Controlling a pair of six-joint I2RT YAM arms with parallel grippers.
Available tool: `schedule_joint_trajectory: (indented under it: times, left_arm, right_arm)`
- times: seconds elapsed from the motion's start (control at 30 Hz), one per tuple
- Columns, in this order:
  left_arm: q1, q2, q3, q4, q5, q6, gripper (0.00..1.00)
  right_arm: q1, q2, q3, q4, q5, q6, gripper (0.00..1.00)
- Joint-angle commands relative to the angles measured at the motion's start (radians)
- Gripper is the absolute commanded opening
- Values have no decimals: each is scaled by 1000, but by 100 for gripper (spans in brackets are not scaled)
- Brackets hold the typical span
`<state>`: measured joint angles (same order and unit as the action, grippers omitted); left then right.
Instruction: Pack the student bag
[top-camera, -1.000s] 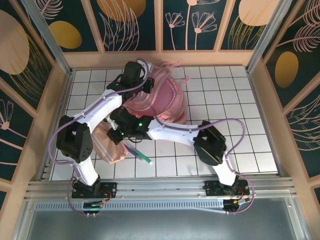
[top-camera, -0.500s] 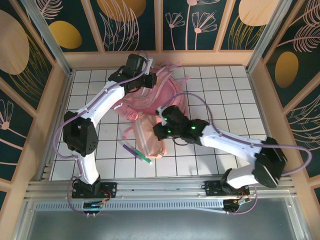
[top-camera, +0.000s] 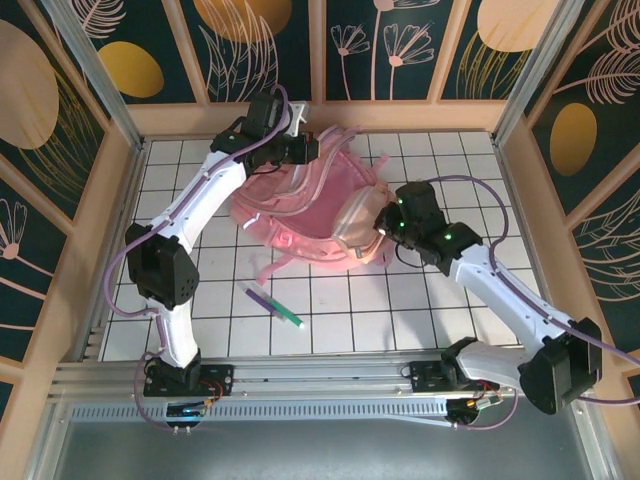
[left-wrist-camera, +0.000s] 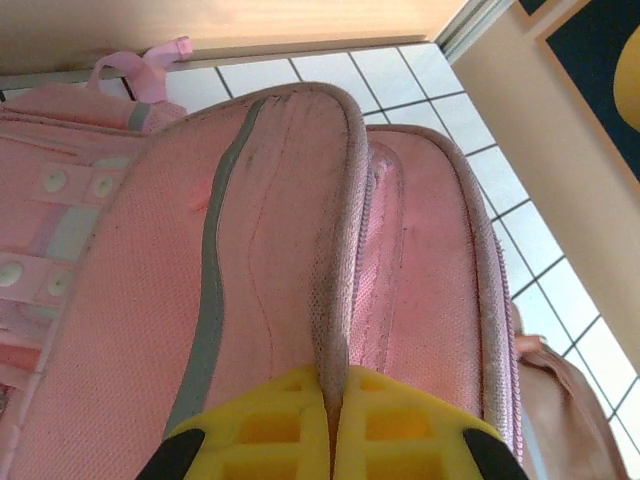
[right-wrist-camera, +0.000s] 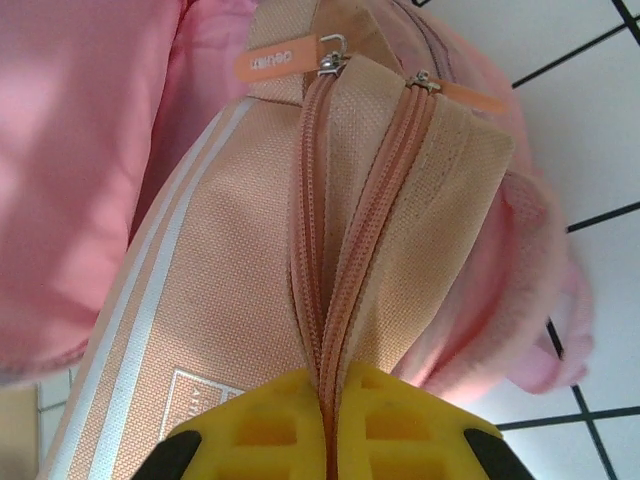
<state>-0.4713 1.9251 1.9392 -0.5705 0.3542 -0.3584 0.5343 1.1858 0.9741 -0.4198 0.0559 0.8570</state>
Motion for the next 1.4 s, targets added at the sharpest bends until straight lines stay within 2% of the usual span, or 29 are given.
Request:
schedule_joint_trajectory:
  times: [0.0, 0.3, 0.6, 0.7, 0.93, 1.37]
  left_arm:
    - [-7, -24, 111, 64, 72, -17, 0]
    - [-23, -38, 89, 167, 143, -91, 0]
    - [-30, -56, 54, 301, 160, -137, 0]
    - [-31, -61, 45, 333, 170, -145, 0]
    - [-33, -44, 75, 351, 188, -170, 0]
    - [-57, -44, 24, 405, 208, -196, 0]
  right_arm:
    - [-19, 71, 59, 92, 8, 148, 0]
    - [7, 371, 233, 206, 70, 232, 0]
    - [95, 561, 240, 423, 173, 238, 0]
    - [106, 610, 233, 552, 169, 152, 0]
    - [99, 722, 272, 658, 125, 244, 0]
    - [85, 999, 500, 639, 198, 356, 0]
